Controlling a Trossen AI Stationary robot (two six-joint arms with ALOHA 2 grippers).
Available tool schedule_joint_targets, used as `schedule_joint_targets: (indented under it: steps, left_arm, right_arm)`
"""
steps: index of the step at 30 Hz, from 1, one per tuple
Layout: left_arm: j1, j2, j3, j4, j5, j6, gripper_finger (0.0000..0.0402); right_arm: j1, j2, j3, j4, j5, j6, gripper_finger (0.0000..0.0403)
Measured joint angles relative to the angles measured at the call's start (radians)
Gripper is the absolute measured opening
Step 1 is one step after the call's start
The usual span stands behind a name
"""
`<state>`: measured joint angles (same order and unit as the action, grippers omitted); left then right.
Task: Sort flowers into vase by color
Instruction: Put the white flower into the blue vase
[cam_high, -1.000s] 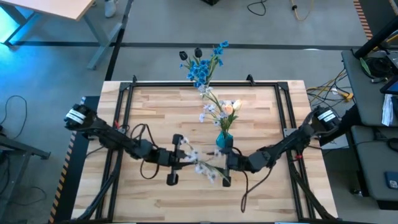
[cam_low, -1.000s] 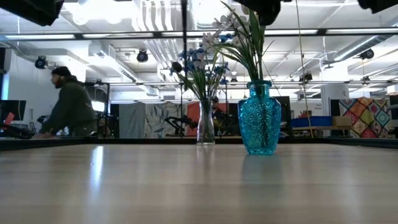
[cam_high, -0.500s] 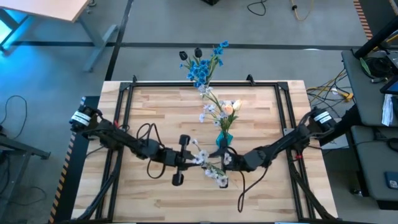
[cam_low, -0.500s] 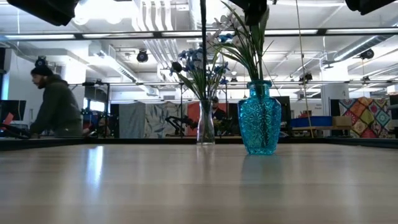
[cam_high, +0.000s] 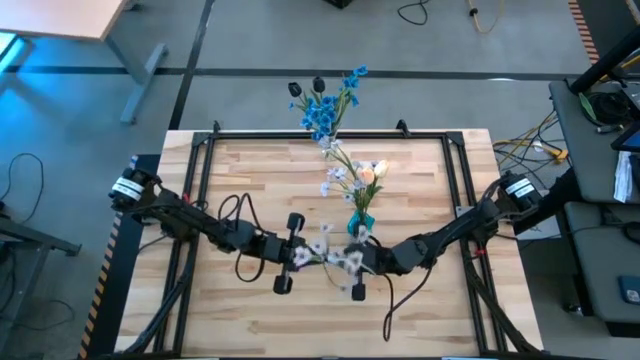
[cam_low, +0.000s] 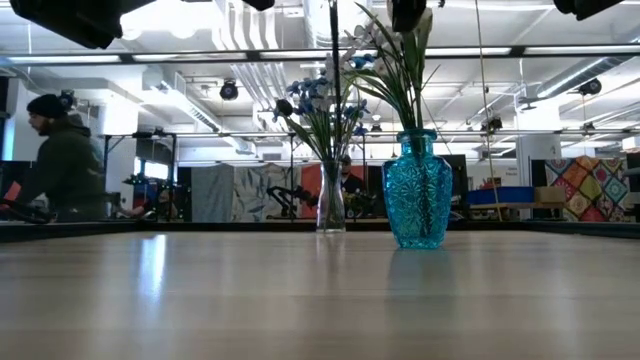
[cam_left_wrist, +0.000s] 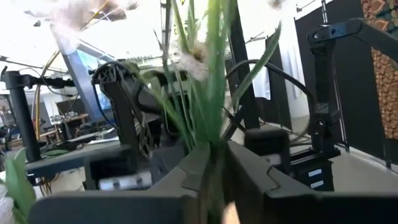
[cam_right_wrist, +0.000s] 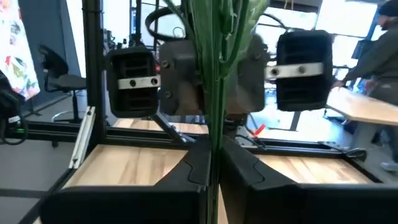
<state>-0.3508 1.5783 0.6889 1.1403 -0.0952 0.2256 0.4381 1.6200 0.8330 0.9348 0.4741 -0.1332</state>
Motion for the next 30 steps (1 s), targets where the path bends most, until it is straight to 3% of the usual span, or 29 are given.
schedule_joint_targets:
  steps: [11, 18, 30]
  left_arm:
    - [0.000, -0.161, -0.173, -0.005, -0.064, -0.029, 0.0121]
    - [-0.001, -0.240, -0.265, 0.000, -0.076, -0.055, 0.0127]
    - [-0.001, -0.238, -0.277, -0.003, -0.081, -0.056, 0.0127]
  right_arm:
    - [0.000, -0.222, -0.109, -0.047, 0.206, -0.088, 0.0013]
    - [-0.010, -0.352, -0.211, -0.062, 0.277, -0.076, 0.0013]
    - [-0.060, -0.362, -0.256, -0.063, 0.291, -0.078, 0.0013]
